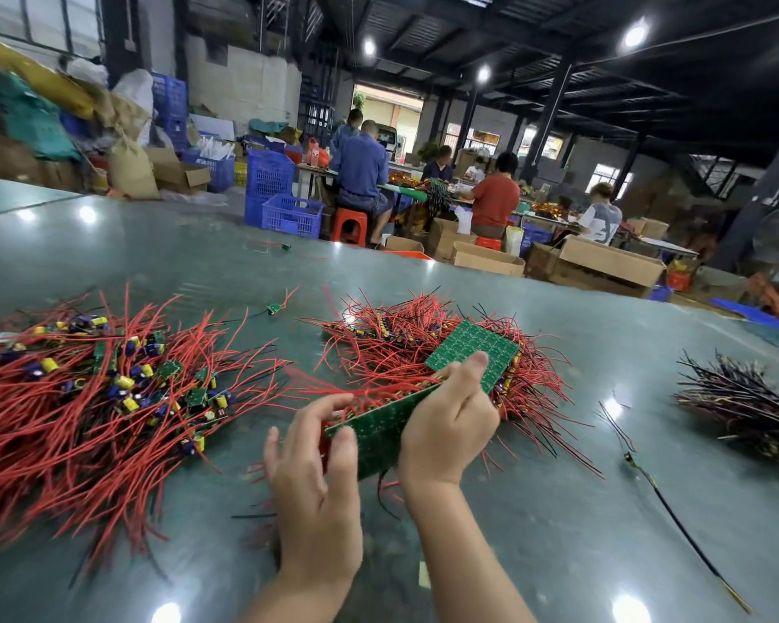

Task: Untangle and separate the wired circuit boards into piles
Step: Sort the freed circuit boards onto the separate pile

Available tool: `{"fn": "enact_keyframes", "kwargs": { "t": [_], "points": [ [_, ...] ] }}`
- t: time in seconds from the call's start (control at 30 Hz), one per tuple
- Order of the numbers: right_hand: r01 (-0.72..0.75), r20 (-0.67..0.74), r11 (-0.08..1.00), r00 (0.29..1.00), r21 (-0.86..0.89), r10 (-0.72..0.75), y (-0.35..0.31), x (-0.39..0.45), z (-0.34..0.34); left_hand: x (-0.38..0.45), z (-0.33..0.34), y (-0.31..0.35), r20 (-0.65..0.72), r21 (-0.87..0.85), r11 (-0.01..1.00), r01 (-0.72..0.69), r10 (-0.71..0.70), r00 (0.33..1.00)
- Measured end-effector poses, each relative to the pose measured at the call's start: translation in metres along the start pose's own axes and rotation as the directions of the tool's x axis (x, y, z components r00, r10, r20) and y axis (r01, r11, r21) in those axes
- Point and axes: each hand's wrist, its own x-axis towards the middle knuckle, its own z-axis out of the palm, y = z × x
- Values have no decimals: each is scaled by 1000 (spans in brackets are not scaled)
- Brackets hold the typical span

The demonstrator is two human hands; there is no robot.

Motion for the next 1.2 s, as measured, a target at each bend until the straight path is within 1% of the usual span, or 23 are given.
{"fn": "enact_keyframes", "kwargs": {
  "t": [0.07,0.13,0.17,0.27,0.33,0.4,0.5,0.57,0.6,0.67,0.73,0.77,0.83,0.9,0.93,1.0,1.03,1.07,1.13,1.2],
  "points": [
    [-20,-19,998,1000,55,21,-2,-13,6,10,4,-3,-120,-141,987,80,-97,988],
    [-52,-11,994,999,94,54,-1,-24,9,21,5,-6,-225,-213,973,87,-135,965],
    [-74,1,991,997,111,75,0,-29,10,26,4,-9,-244,-215,974,73,-126,962],
    [-161,8,973,987,162,162,3,-39,11,33,1,-15,-238,-172,985,-12,-29,971],
    [-217,1,959,975,184,221,1,-41,11,35,4,-15,-229,-152,987,-43,7,973],
    [-251,18,948,967,195,253,0,-40,11,38,7,-16,-235,-193,981,-17,-30,971],
    [-241,44,957,970,162,237,2,-35,9,41,11,-13,-246,-255,966,54,-119,962],
    [-195,46,979,980,60,192,5,-32,7,40,14,-13,-259,-260,963,76,-145,955],
    [-140,32,990,990,-5,140,6,-30,6,39,16,-14,-270,-257,963,80,-151,951],
    [20,-23,995,999,-100,-23,8,-27,5,38,18,-16,-274,-221,973,68,-129,953],
    [185,-43,973,980,-138,-192,11,-24,5,37,20,-17,-269,-174,984,47,-93,959],
    [238,-39,962,969,-134,-245,12,-23,4,38,21,-17,-277,-154,987,39,-81,957],
    [270,0,956,962,-118,-272,13,-23,3,40,20,-19,-306,-119,992,40,-75,949],
    [237,48,963,971,-130,-233,14,-24,2,41,20,-19,-318,-69,997,29,-49,947],
    [186,58,975,982,-122,-180,16,-23,2,41,20,-19,-319,-26,1000,10,-17,947],
    [35,84,999,996,-39,-31,17,-21,3,40,20,-16,-316,23,1000,-16,23,948],
    [-17,114,1000,993,5,16,18,-20,4,40,21,-16,-314,14,1000,-9,13,949],
    [-34,150,999,988,29,29,18,-19,4,40,22,-16,-309,-12,1000,9,-12,951],
    [-36,215,998,976,61,22,17,-18,3,42,23,-18,-286,-76,996,46,-66,956],
    [-60,266,994,963,91,34,15,-17,1,44,23,-19,-233,-135,987,90,-120,965]
  ]
}}
